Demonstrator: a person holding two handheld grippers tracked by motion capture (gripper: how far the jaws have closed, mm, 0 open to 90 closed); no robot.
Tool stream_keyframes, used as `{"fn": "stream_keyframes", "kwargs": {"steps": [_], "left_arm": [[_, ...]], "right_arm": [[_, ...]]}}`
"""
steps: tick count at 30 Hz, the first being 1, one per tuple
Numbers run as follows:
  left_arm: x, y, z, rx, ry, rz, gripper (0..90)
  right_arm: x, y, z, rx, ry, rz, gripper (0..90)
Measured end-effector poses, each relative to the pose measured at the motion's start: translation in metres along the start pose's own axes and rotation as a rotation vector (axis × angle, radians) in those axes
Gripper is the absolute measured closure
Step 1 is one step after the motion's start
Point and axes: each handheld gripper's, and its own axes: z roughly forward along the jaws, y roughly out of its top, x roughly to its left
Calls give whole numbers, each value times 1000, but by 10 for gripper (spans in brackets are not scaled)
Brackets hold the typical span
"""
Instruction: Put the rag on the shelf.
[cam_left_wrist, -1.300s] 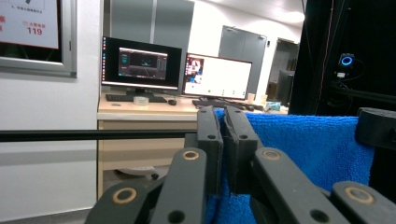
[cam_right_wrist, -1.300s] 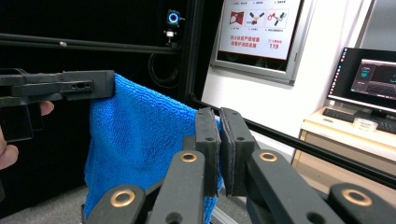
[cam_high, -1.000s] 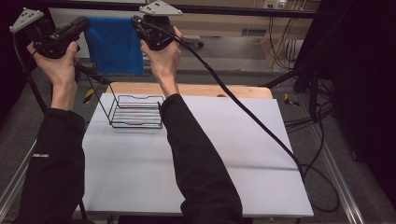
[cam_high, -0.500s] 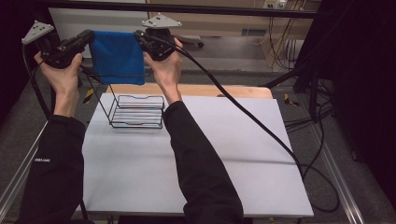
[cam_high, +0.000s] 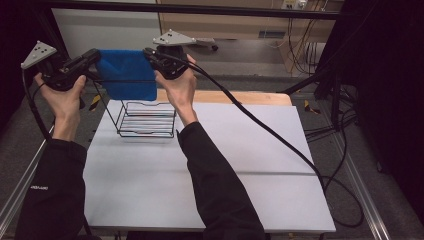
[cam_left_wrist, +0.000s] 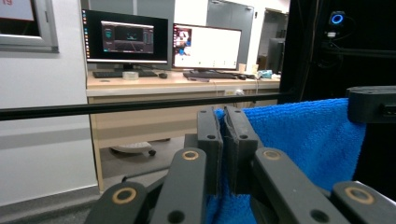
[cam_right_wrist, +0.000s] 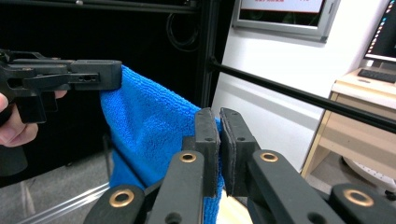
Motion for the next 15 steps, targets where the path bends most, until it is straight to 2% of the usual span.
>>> {"fn": "stream_keyframes", "kwargs": {"steps": [10,12,15], "left_arm": [[-1,-9,-13,14,-11,-2,857],[-2,-11,-15,15,-16,-11,856],[-4,-12,-18,27,-16,5,855]], "right_arm": [[14,-3,-9,29,30,-35,864],[15,-5,-10,37,38,-33,863],[15,-9,-11,48,44,-16,863]]}}
